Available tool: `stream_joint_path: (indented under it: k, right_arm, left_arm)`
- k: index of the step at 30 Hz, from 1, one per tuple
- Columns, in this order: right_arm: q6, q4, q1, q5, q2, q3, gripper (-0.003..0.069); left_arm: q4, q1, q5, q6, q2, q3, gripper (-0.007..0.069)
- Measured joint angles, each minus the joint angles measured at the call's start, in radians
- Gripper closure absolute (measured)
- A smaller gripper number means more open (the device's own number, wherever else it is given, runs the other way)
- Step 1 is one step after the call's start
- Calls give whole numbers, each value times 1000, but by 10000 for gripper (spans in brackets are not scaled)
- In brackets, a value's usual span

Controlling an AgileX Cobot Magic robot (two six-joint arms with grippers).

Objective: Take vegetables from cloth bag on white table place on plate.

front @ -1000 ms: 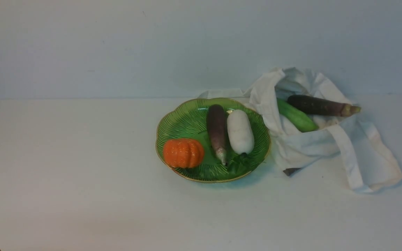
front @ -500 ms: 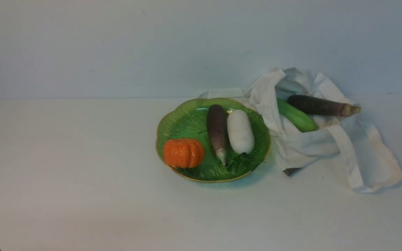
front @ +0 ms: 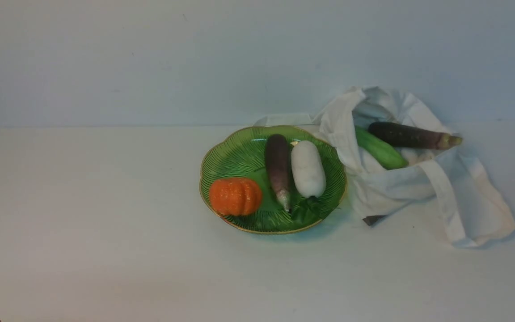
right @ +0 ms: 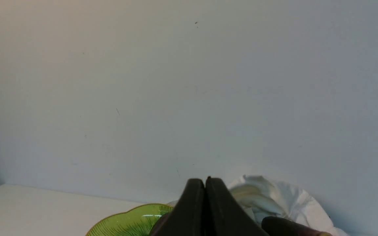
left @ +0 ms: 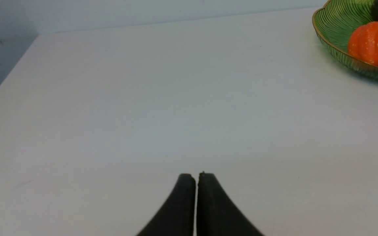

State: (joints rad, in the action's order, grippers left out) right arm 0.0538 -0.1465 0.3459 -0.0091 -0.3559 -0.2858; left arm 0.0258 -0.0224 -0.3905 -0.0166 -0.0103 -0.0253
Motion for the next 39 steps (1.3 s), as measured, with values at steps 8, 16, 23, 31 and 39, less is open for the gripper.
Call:
stream_joint_path:
  k: [8,16,23,31,39]
  right_arm:
    - [0,-3,0,9,0,0,673]
    - [70,-1,-4,81,81,92,673]
    - [79,38,-143,158,238,276,673]
    - [5,41,-281,282,355,314,673]
    - [-3,43,-296,368,367,312,673]
  left_arm:
    - [0,0,0,0,0,0,629]
    - [0,0,0,0,0,0,629]
    - [0,0,0,0,0,0,629]
    - [0,0,0,0,0,0,629]
    - [0,0,0,0,0,0,629]
